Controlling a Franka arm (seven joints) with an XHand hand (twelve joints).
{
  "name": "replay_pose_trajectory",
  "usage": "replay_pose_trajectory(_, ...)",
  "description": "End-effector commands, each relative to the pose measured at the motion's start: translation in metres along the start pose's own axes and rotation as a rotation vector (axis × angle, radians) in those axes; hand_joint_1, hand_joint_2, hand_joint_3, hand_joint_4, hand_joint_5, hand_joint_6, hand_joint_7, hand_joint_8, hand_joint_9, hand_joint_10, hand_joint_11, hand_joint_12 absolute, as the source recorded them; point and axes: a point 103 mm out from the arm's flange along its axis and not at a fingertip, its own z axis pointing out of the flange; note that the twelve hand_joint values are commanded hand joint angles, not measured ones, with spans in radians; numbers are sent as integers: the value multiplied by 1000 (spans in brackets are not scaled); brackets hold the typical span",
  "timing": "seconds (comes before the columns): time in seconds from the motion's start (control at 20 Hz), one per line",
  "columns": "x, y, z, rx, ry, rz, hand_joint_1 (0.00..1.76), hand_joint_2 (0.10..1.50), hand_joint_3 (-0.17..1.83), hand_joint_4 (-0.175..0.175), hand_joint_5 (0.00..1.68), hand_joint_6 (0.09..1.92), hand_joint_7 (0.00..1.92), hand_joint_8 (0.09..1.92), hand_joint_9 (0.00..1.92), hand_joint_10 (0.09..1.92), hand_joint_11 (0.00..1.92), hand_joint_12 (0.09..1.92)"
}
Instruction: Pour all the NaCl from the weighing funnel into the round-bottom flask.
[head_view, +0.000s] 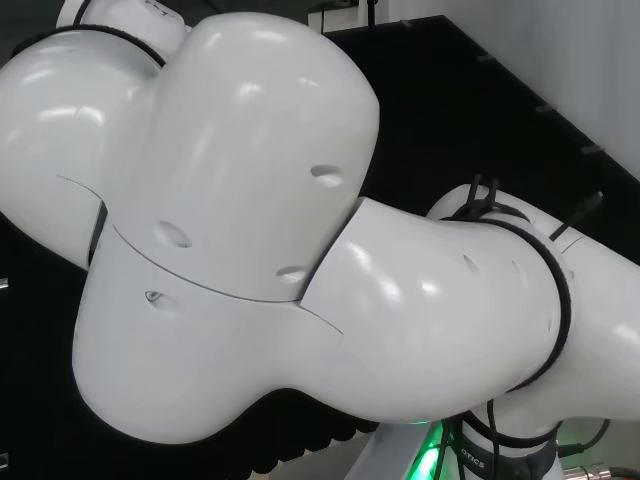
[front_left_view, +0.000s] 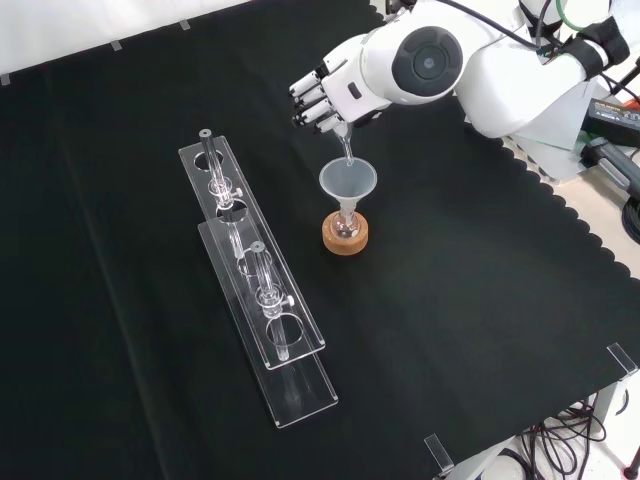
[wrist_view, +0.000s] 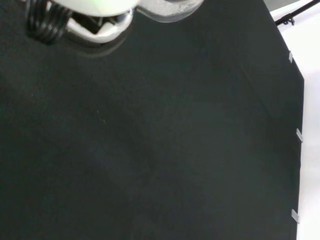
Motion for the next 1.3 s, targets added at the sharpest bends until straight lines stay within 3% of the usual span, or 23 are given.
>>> replay_pose_trajectory(0.05,1,0,-3,4,-26,2,1081,685,735,175,1118,978,581,653,852,444,638,1217)
replay_pose_trajectory(0.65,0,0,-7,17,-67,8,1081,686,735,175,1118,979,574,651,844,442,640,1212)
replay_pose_trajectory(1.3,1,0,-14,36,-155,22,1080,686,735,175,1118,979,562,648,835,440,635,1207)
